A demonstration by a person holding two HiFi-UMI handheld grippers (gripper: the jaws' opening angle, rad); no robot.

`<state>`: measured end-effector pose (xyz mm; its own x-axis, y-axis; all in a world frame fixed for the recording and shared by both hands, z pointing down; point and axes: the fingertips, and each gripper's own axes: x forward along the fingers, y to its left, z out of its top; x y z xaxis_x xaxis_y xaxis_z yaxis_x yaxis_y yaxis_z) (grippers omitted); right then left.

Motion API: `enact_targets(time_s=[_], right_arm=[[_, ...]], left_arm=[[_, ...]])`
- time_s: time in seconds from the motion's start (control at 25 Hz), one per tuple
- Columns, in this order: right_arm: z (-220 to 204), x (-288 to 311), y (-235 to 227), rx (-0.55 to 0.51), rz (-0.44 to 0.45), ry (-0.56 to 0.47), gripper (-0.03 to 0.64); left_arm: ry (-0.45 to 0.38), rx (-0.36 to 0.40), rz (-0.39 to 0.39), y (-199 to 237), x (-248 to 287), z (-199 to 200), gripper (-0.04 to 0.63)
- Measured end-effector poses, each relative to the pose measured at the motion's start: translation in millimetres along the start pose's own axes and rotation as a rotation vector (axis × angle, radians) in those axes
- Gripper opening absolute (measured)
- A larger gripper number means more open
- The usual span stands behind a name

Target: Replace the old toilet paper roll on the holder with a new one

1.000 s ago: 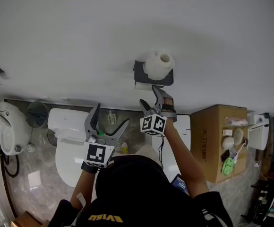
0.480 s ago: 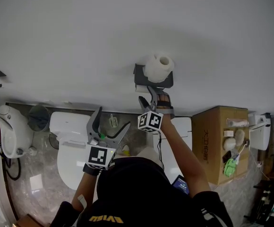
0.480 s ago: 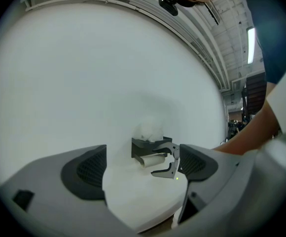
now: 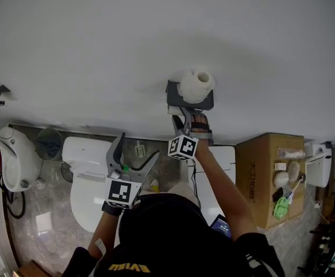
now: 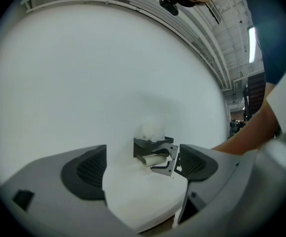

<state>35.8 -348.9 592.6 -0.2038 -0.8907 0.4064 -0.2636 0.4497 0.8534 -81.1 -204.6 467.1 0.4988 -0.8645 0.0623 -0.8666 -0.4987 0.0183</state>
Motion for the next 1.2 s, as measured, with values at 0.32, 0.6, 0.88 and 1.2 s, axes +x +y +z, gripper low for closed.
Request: enact_targets(time_s=[0.32, 0.6, 0.88, 1.2], right_arm=[[0.5, -0.4, -0.7, -0.014, 0.005, 0.009, 0.225], [-3.8, -2.2, -2.7, -0.034, 0.014, 0.023, 0.185], [-6.7, -4.8, -3.8, -0.048, 0.015, 0.030, 0.179], [-13.7, -5.3, -6.0, -0.068, 0.009, 0.047, 0.176]], left_arm=[[-0.023, 0.008, 0.006, -1.1, 0.8, 7.1, 0.469], [-0.009, 0.012, -0.003, -4.9, 0.2, 7.3, 0.469], [-0.014, 0.016, -0.001, -5.1, 0.2, 11.7, 0.469], [-0.009, 0.025, -0.001, -6.2, -1.2, 10.9, 0.469]])
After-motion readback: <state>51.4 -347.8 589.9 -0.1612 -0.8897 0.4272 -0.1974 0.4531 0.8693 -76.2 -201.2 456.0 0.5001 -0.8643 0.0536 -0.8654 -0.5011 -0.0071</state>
